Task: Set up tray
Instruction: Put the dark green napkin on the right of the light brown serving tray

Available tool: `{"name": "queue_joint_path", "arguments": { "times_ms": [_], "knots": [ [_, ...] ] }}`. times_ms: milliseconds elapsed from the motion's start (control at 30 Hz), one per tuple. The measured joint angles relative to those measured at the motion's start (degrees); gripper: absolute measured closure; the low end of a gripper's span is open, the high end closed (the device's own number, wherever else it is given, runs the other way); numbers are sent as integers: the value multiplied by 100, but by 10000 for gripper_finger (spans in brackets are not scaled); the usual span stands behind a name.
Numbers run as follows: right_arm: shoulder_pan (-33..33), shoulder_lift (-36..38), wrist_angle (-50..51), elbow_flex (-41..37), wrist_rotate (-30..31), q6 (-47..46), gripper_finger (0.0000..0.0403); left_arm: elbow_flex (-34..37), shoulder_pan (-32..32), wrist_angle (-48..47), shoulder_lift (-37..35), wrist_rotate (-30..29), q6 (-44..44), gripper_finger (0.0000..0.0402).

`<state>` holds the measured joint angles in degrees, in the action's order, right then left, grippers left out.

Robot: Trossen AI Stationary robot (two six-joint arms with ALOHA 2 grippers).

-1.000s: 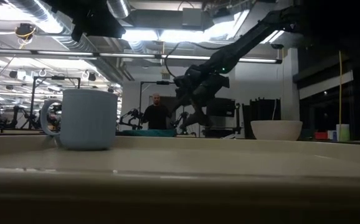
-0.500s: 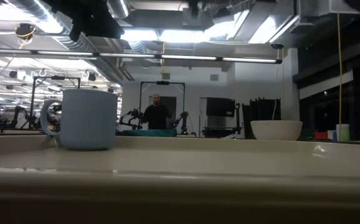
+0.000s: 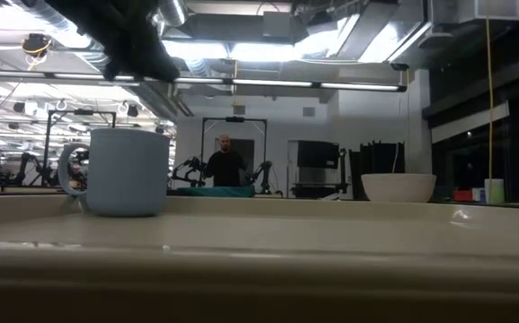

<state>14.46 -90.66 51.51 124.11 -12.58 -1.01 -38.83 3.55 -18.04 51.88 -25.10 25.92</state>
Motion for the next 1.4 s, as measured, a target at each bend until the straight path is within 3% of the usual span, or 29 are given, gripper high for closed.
{"name": "queue_joint_path", "arguments": {
  "times_ms": [133, 267, 567, 767, 967, 1233, 1400],
  "knots": [
    [-172, -4, 415, -5, 551, -190, 384, 2, -2, 203, 545, 431, -1128, 346],
    [-199, -17, 602, -107, 851, -402, 391, -144, 0, 332, 977, 511, -2106, 390],
    [-202, -19, 666, -381, 852, -499, 382, -431, 0, -713, 1643, -306, -4833, 397],
    [-202, -19, 738, -457, 850, -475, 388, -431, 10, -696, 1986, -343, -5217, 367],
    [-202, -19, 755, -457, 848, -466, 397, -432, 139, -809, 1806, -698, -5565, 339],
    [-202, -19, 779, -457, 848, -453, 379, -437, 554, -841, 1170, -970, -7604, 337],
    [-202, -19, 780, -457, 848, -455, 396, -400, 988, -907, 1142, 54, -7562, 338]
  ]
}}
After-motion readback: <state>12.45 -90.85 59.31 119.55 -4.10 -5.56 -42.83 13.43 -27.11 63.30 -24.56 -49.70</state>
